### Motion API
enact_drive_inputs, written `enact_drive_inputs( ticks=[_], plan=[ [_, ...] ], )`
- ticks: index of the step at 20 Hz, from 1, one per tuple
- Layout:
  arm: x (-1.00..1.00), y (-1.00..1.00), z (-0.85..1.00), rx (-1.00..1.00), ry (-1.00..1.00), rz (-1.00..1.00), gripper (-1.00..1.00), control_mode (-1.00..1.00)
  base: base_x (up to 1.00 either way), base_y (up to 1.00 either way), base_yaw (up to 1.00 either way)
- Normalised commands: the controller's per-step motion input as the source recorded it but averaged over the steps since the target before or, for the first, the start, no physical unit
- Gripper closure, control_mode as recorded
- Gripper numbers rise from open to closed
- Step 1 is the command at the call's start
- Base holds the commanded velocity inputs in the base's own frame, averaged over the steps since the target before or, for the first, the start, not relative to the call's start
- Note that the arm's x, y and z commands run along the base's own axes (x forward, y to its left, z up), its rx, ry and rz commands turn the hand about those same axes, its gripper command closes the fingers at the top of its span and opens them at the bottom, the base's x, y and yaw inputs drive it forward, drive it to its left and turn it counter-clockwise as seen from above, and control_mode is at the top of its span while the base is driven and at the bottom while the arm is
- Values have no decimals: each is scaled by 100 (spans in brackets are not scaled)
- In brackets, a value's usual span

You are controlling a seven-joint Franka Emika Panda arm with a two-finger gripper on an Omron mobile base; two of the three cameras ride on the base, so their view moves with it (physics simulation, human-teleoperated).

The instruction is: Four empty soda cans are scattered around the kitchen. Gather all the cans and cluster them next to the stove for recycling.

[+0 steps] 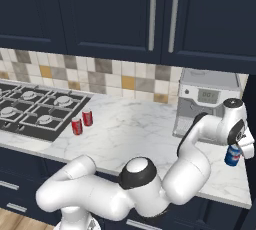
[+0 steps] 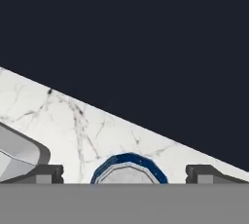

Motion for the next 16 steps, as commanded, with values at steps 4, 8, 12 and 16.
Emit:
enact_drive_inputs(
  ticks=[4, 8, 12, 16],
  plan=[
    [8, -8, -19, 1, 3, 0, -100, -100, 0, 0, 0],
    [12, -4, -14, 4, 0, 1, -100, -100, 0, 0, 0],
    [2, -4, -11, 8, 4, 0, -100, -100, 0, 0, 0],
    [0, -2, -9, 8, 6, 0, -100, -100, 0, 0, 0]
  ],
)
